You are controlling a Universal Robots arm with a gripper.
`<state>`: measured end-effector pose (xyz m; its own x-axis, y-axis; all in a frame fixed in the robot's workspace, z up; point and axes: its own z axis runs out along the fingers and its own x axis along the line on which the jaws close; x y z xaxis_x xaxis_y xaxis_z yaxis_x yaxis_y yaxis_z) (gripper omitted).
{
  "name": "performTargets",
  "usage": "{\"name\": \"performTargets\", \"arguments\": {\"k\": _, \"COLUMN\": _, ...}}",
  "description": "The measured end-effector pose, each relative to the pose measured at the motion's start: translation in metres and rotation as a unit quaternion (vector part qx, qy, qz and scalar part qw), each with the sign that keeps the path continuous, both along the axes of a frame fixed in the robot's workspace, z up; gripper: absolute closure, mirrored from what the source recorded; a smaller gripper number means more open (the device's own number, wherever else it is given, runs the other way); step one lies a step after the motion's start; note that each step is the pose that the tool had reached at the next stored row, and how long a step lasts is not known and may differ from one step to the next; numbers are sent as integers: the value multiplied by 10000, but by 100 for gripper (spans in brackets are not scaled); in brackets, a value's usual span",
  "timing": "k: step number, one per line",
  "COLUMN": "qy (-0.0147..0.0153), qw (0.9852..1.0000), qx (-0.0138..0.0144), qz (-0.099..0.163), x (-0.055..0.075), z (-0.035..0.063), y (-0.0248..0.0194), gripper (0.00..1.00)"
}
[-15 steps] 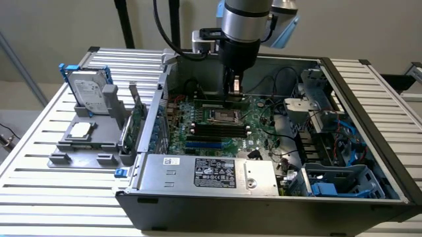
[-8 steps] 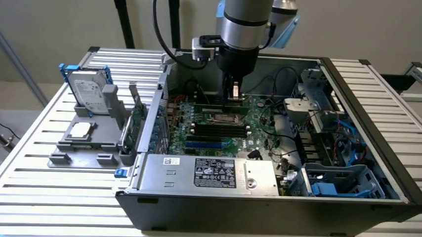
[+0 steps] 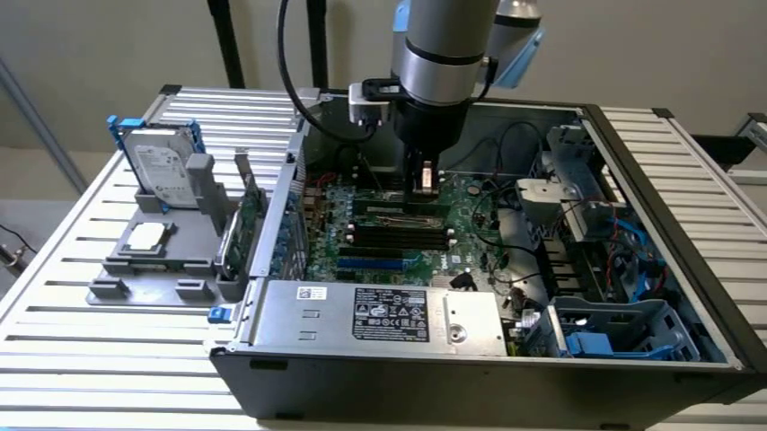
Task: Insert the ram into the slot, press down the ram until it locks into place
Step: 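Insert the ram into the slot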
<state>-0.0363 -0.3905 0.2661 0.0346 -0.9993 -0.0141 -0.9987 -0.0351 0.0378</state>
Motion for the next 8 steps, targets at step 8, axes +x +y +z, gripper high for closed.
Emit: {"name": "performTargets", "arguments": {"k": 8, "qy": 0, "qw": 9999, "qx": -124, "qz": 1, "x": 2, "z": -85, "y": -1, "gripper": 87}}
